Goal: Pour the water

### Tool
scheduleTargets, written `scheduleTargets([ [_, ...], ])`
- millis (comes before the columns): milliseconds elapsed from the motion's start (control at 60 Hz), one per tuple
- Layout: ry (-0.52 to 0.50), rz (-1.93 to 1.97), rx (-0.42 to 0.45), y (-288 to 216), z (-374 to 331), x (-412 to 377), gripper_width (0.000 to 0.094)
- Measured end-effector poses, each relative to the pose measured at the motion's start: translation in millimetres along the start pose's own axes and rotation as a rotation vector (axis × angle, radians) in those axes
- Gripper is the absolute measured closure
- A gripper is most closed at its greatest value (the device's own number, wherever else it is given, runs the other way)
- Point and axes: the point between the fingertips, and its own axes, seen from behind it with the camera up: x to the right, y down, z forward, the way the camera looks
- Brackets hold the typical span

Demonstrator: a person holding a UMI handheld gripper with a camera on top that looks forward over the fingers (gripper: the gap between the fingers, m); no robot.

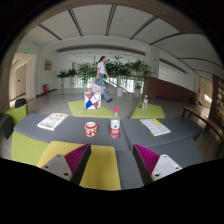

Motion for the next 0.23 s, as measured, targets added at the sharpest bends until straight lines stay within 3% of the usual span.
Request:
scheduleTargets([
  [233,0.035,-0.004,0.011,6.2,-6.7,7.7,0.0077],
])
